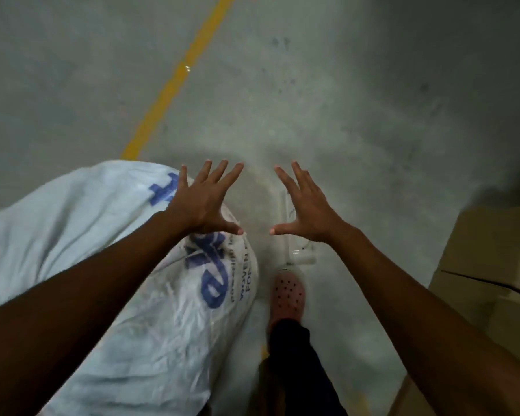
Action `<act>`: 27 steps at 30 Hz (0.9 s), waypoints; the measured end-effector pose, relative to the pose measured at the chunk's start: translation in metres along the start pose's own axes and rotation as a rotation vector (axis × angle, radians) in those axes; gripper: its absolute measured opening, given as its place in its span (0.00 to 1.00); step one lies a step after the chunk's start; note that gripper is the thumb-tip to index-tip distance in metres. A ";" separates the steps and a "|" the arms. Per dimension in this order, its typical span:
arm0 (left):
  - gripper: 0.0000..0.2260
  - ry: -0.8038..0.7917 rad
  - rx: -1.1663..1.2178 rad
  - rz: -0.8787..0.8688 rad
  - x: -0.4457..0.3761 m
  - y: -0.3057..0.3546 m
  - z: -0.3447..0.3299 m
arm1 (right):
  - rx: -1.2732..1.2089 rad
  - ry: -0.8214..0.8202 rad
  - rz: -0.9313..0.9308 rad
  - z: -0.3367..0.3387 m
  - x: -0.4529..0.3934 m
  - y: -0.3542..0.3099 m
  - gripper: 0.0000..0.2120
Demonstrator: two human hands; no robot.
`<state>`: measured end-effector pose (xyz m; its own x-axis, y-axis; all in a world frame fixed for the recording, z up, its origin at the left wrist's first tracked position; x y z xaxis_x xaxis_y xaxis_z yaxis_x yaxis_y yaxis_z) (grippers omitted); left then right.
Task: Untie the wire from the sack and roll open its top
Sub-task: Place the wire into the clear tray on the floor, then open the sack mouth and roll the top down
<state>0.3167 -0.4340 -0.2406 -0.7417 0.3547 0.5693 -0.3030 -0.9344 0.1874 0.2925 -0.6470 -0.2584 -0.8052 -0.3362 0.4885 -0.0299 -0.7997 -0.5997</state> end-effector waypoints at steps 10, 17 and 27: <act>0.61 0.158 0.250 0.234 0.263 -0.158 0.053 | 0.060 -0.181 0.368 -0.028 0.026 -0.257 0.64; 0.60 0.221 0.535 0.391 0.414 -0.217 0.017 | 0.100 -0.394 0.514 -0.120 0.070 -0.379 0.65; 0.57 0.357 0.928 0.412 0.515 -0.253 -0.066 | 0.173 -0.504 0.551 -0.227 0.128 -0.455 0.64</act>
<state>-0.0277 -0.0124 -0.0478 -0.8601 -0.1444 0.4893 0.4715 -0.5913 0.6543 0.0685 -0.2131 -0.0665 -0.3086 -0.8619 0.4023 0.4240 -0.5032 -0.7530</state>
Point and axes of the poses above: each hand's wrist, its own x-axis away from the middle knuckle, its own z-axis out of the back of the hand, y = z × x, the point moved 7 cm from there along -x, towards the middle knuckle, and after that the axes turned 4 degrees about -x, right-handed, at the moved point
